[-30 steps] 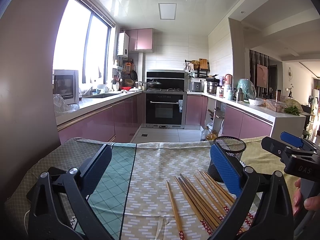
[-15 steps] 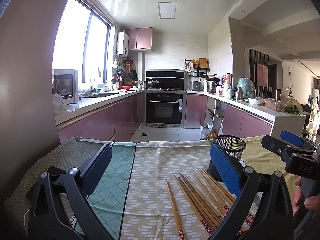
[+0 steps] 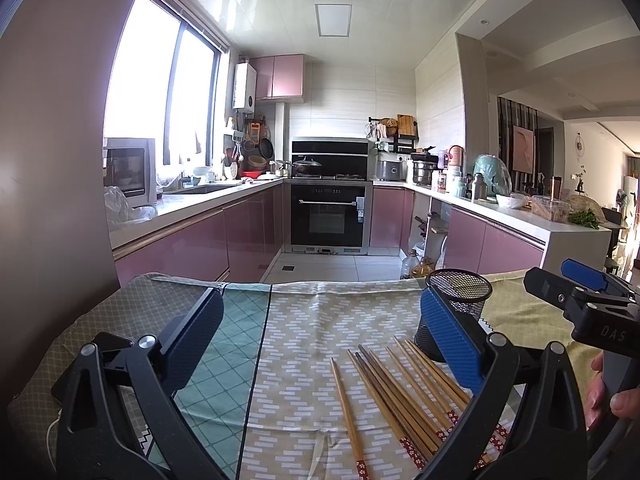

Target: Organize utensils

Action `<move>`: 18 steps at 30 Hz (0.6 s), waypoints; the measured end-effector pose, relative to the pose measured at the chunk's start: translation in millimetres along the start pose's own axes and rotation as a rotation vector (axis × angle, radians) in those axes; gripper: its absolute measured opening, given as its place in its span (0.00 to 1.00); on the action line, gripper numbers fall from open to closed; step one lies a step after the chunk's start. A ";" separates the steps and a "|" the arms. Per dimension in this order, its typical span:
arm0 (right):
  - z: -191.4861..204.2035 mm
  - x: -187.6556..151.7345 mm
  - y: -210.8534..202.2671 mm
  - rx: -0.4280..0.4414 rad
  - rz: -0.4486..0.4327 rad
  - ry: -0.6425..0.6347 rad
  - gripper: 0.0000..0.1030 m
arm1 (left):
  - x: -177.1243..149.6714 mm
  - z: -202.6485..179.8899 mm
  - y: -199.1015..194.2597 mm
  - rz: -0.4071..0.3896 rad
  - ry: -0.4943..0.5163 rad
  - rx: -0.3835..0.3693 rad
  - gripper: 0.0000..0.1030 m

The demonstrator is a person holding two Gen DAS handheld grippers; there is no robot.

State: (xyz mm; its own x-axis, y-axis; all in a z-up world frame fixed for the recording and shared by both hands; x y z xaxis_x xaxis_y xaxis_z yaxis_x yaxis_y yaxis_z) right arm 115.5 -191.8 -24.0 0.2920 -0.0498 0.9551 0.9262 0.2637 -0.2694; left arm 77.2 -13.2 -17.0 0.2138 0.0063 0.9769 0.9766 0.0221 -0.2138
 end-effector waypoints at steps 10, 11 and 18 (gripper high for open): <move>1.4 -3.4 3.3 0.006 0.017 -0.001 0.94 | -3.4 0.1 3.1 0.010 0.000 -0.007 0.94; 1.3 -3.9 5.3 0.007 0.021 -0.001 0.94 | -4.1 1.0 4.0 0.013 0.000 -0.007 0.94; 2.1 -20.0 20.0 0.049 0.125 -0.005 0.94 | -15.8 3.3 15.8 0.082 0.023 -0.021 0.94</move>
State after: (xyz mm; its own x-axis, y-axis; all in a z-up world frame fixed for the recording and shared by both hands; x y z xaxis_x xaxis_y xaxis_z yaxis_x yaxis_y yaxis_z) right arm 127.7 -183.5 -48.3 0.4031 -0.0092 0.9151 0.8699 0.3146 -0.3800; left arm 89.2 -9.6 -35.8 0.2931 -0.0154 0.9560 0.9561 0.0017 -0.2931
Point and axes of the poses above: each gripper's, at about its wrist camera, not at the fingertips, and y roughly the way its jaws point, z to its left, x to its top, the point moved 9 cm from there along y, roughly the way its jaws point, and after that the axes turned 2 degrees about x, right-handed, at the moved point
